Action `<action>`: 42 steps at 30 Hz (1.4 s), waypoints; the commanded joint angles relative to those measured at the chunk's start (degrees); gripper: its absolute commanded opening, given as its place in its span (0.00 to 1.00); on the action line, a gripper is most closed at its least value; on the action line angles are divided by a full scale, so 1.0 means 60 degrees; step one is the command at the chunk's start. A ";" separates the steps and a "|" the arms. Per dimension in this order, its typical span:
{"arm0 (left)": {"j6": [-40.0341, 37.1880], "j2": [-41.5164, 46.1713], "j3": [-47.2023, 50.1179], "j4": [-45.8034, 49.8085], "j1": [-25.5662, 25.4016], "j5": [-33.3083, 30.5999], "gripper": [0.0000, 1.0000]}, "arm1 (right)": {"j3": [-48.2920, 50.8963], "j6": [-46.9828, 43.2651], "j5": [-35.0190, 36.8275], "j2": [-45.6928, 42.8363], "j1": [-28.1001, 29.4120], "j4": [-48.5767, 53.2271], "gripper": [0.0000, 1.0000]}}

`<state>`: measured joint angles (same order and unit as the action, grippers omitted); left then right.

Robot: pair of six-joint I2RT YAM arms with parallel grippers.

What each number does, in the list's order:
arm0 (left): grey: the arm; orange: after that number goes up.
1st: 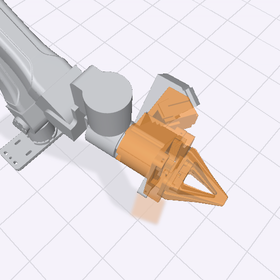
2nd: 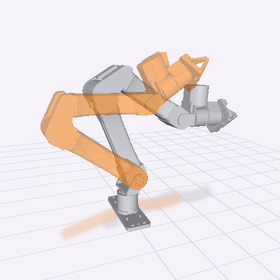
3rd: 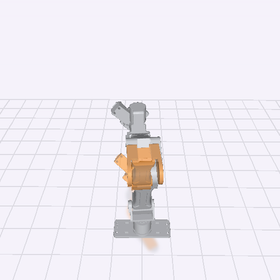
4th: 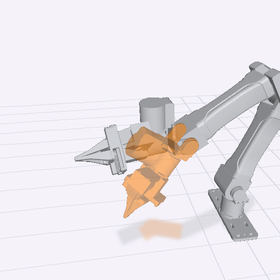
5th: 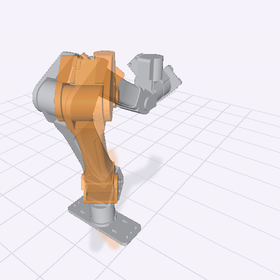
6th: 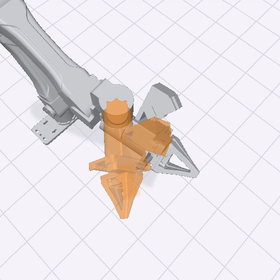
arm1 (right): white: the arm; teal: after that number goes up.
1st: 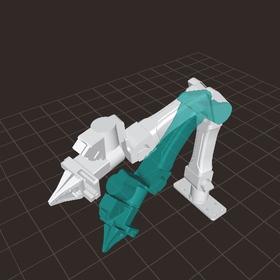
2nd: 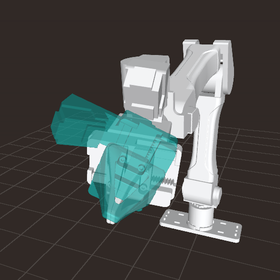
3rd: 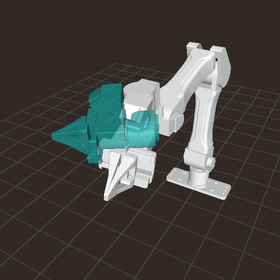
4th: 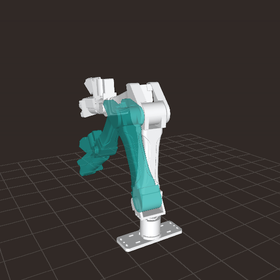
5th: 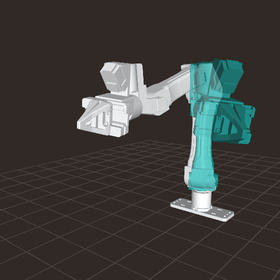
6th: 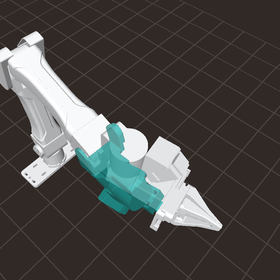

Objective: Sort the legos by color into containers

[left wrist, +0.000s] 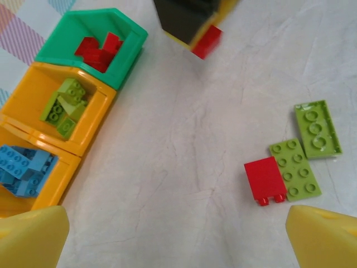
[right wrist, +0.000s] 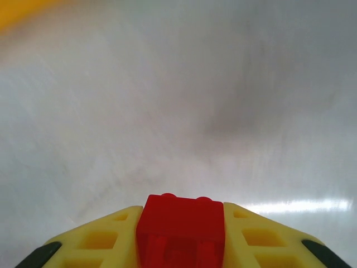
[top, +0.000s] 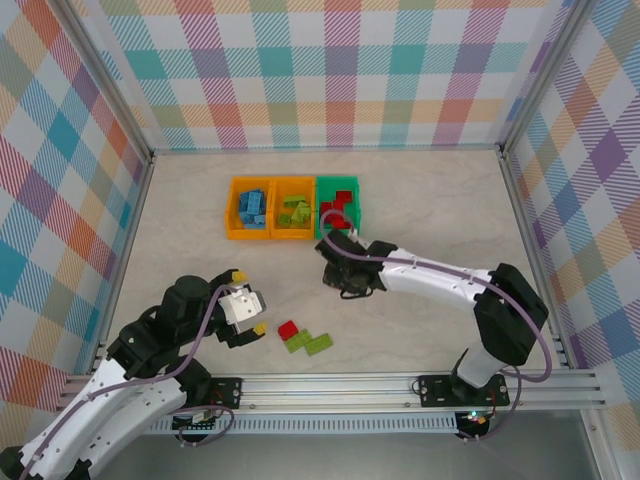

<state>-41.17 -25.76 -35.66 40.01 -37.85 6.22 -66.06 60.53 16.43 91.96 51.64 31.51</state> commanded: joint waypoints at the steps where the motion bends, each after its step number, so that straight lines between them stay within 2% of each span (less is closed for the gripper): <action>1: 0.0231 0.0270 0.0240 -0.0614 -0.0079 -0.0257 1.00 | -0.1099 -0.2737 0.1391 0.0340 -0.0809 -0.0790 0.28; 6: 0.0467 0.0689 0.0511 -0.0745 -0.0076 -0.0318 1.00 | -0.2619 -0.4359 0.1715 0.1751 -0.1782 -0.1391 0.28; 11: 0.0475 0.0971 0.0714 -0.0947 -0.0079 -0.0464 1.00 | -0.3681 -0.4817 0.1612 0.2856 -0.2344 -0.1446 0.32; 12: 0.0475 0.0957 0.0727 -0.0944 -0.0079 -0.0465 1.00 | -0.3813 -0.4830 0.1585 0.2981 -0.2390 -0.1382 0.35; 14: 0.0473 0.0897 0.0740 -0.1010 -0.0079 -0.0429 1.00 | -0.3941 -0.4895 0.1604 0.3120 -0.2424 -0.1382 0.50; 17: 0.0475 0.0771 0.0758 -0.1071 -0.0079 -0.0338 1.00 | -0.4015 -0.4962 0.1615 0.3145 -0.2425 -0.1393 0.54; 25: 0.0662 0.0646 0.0815 -0.1328 -0.0079 -0.0608 1.00 | -0.3686 -0.4901 0.1268 0.2191 -0.2425 -0.0777 0.54; 28: 0.0766 0.0620 0.0810 -0.1395 -0.0072 -0.0688 1.00 | -0.2746 -0.4966 0.0344 0.1137 -0.2381 -0.0746 0.55; 30: 0.0744 0.0616 0.0734 -0.1308 -0.0079 -0.0674 1.00 | -0.1954 -0.5315 -0.0740 0.0241 -0.2304 -0.0822 0.57; 32: 0.0507 0.0591 0.0623 -0.0936 -0.0063 -0.0505 1.00 | -0.1146 -0.5909 -0.2064 -0.0545 -0.2114 -0.1046 0.60; 35: 0.0291 0.0508 0.0484 -0.0540 -0.0057 -0.0526 1.00 | 0.0053 -0.6476 -0.3312 -0.1598 -0.1406 -0.1368 0.65; 38: 0.0356 0.0348 0.0370 -0.0372 -0.0050 -0.1327 1.00 | 0.0361 -0.6264 -0.3333 -0.1721 -0.0265 -0.0805 0.69; 42: 0.0379 0.0265 0.0347 -0.0075 -0.0035 -0.2858 1.00 | 0.0358 -0.5367 -0.3132 -0.0905 0.1352 -0.0747 0.73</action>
<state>-38.61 -24.01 -31.75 37.19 -37.85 -3.44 -64.99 25.69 0.23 83.33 55.20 25.91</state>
